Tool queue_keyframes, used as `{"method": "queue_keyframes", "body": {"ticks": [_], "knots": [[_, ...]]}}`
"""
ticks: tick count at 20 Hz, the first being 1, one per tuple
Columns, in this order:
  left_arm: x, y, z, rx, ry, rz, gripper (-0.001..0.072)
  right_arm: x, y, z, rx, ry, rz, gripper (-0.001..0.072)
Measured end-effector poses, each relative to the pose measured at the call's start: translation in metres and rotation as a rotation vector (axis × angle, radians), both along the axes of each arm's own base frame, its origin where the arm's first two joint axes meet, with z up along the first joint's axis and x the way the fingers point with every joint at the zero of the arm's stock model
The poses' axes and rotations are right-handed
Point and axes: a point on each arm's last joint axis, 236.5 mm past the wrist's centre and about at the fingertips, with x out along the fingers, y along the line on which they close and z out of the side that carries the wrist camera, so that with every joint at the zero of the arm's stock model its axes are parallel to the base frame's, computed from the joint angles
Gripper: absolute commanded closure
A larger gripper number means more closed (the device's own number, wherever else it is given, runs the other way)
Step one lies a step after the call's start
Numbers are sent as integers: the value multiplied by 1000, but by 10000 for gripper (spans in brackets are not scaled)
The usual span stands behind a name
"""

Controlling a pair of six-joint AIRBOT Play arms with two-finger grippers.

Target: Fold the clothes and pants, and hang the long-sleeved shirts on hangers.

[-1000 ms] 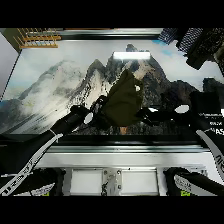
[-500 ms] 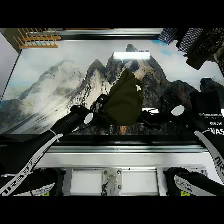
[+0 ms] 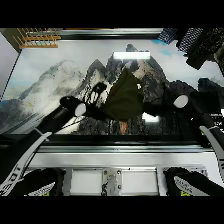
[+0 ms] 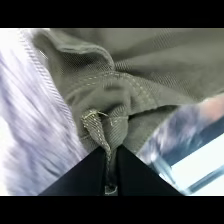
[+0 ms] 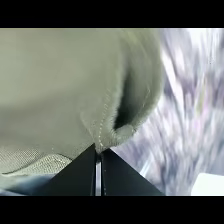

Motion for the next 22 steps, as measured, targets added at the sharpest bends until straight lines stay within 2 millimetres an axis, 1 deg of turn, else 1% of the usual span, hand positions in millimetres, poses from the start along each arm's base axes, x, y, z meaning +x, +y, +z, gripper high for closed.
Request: {"method": "queue_keyframes", "body": {"ticks": [2,3,4,5,7,8,9,10,12,13,15,16,17,18,19,20,21,22], "knots": [[17,-1,76,-75,-141,-5,687,25,-1,84,-25,-206,40,697],[21,-2,119,-120,-222,-7,687,34,-2,134,-31,-326,50,697],[20,-2,162,-171,-299,-12,687,35,-2,179,-35,-427,57,697],[15,-3,202,-224,-372,-20,687,33,-3,227,-37,-536,59,697],[-5,-1,279,-334,-511,-38,687,16,-6,305,-38,-714,58,697],[-21,-1,312,-387,-569,-55,687,3,-8,339,-34,-792,57,697],[-36,1,339,-433,-614,-70,687,-9,-10,364,-35,-854,53,697],[-52,3,363,-478,-654,-84,687,-22,-12,385,-33,-905,50,697],[-82,5,395,-559,-695,-114,687,-48,-15,415,-33,-982,48,697],[-96,5,406,-595,-702,-128,687,-58,-16,424,-33,-1007,50,697],[-117,3,415,-658,-687,-144,687,-76,-17,433,-32,-1028,55,697],[-122,1,411,-676,-661,-142,687,-80,-17,433,-28,-1019,55,697],[-124,-2,403,-690,-620,-131,687,-82,-16,429,-24,-998,58,697],[-123,-5,390,-693,-572,-111,687,-81,-15,423,-19,-965,59,698],[-118,-9,371,-681,-508,-80,686,-76,-13,412,-17,-920,65,697],[-110,-12,349,-657,-447,-42,687,-68,-11,398,-18,-863,73,697],[-98,-14,323,-620,-386,1,687,-57,-9,381,-22,-805,82,697],[-82,-14,294,-572,-324,55,687,-43,-7,363,-26,-740,90,697]]}}
